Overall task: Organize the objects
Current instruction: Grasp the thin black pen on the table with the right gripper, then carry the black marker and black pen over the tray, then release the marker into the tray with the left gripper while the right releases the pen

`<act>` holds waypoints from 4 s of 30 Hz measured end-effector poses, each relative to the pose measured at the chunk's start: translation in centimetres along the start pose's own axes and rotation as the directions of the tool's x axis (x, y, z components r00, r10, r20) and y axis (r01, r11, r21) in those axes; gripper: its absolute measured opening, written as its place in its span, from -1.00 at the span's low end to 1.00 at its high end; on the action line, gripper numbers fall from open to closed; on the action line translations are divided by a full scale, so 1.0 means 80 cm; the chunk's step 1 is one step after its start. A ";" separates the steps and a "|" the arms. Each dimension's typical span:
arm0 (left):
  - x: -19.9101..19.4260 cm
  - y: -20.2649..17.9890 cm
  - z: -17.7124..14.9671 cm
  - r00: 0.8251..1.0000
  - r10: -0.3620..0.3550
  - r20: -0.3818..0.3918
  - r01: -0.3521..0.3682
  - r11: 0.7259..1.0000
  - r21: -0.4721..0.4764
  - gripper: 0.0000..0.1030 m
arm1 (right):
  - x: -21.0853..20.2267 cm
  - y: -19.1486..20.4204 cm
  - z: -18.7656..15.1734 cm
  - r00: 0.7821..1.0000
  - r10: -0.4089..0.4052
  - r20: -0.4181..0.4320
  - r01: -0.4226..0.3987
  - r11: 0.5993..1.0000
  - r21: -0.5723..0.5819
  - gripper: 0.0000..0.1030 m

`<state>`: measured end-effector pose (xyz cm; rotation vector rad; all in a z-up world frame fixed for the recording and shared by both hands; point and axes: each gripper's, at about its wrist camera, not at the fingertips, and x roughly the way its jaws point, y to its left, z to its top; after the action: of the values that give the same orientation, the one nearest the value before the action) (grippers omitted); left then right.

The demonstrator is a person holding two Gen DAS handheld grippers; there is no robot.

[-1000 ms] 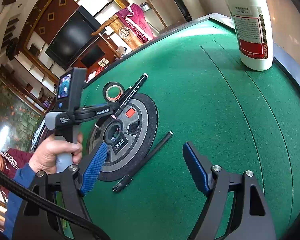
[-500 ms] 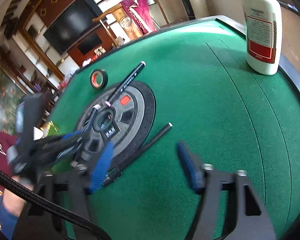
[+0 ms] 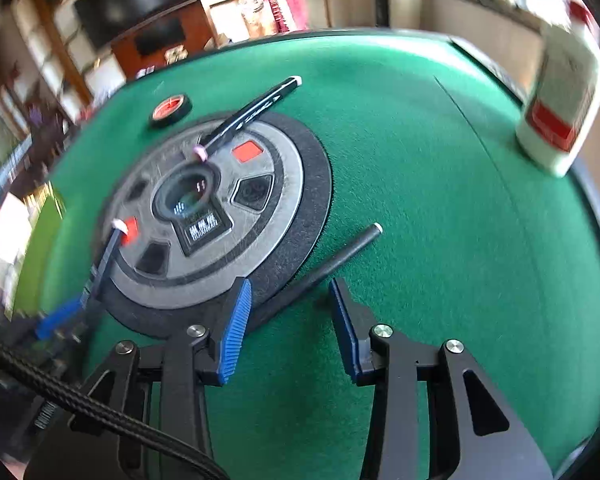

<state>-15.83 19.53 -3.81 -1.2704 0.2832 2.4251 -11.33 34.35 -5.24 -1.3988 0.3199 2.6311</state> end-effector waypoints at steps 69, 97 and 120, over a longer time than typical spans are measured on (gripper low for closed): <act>-0.122 0.023 -0.045 0.966 -0.123 0.229 0.147 0.985 -0.091 -0.78 | -0.090 0.069 -0.048 0.919 0.361 0.161 -0.338 0.929 -0.152 -0.87; -0.166 0.316 -0.163 0.963 0.085 0.258 0.057 0.865 -0.498 -0.77 | -0.045 0.392 -0.049 0.868 0.491 -0.075 -0.487 0.811 -0.323 -0.86; -0.224 0.264 -0.121 0.954 0.005 0.301 0.113 0.921 -0.373 -0.08 | -0.114 0.223 -0.033 0.881 0.468 0.074 -0.432 0.857 -0.279 0.00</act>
<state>-8.38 -7.29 5.39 -1.0125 -0.3303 2.6605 -8.19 16.19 3.07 -1.3291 0.3369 3.2416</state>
